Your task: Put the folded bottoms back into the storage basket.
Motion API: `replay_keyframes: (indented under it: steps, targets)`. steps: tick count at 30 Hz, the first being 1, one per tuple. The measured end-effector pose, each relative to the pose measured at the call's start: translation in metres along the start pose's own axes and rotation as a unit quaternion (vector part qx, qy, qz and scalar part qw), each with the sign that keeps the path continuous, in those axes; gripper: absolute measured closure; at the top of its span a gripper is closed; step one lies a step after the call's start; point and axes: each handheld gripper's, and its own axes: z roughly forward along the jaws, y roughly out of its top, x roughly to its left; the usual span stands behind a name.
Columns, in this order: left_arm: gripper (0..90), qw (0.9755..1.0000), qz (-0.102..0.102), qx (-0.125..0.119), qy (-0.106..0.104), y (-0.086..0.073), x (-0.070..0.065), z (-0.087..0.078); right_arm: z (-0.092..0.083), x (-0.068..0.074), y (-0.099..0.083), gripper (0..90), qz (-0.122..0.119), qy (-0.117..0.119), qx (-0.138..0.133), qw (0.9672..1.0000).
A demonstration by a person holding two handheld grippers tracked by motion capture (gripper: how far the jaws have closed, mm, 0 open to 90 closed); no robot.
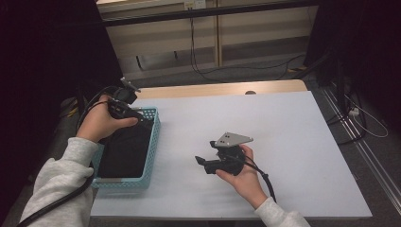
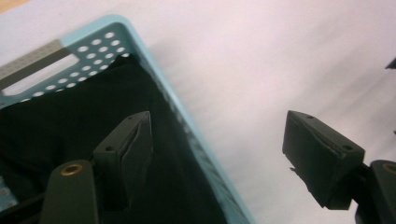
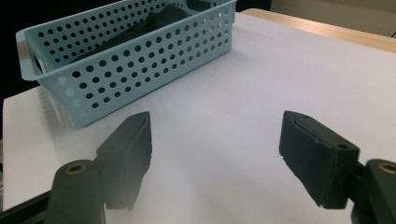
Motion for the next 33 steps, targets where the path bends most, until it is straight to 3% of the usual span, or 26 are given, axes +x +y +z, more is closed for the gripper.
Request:
replay_keyframes:
  steps: [17, 33]
  targets:
    - [22.9, 0.9991, 0.023, 0.000, -0.035, -0.009, -0.025, 0.025, -0.013, -0.020, -0.017, 24.7, 0.018, -0.006, 0.012, 0.9998]
    - [22.3, 0.9974, 0.044, -0.007, -0.056, -0.017, -0.041, 0.036, -0.028, -0.036, -0.029, 23.5, 0.007, -0.004, 0.036, 0.9993]
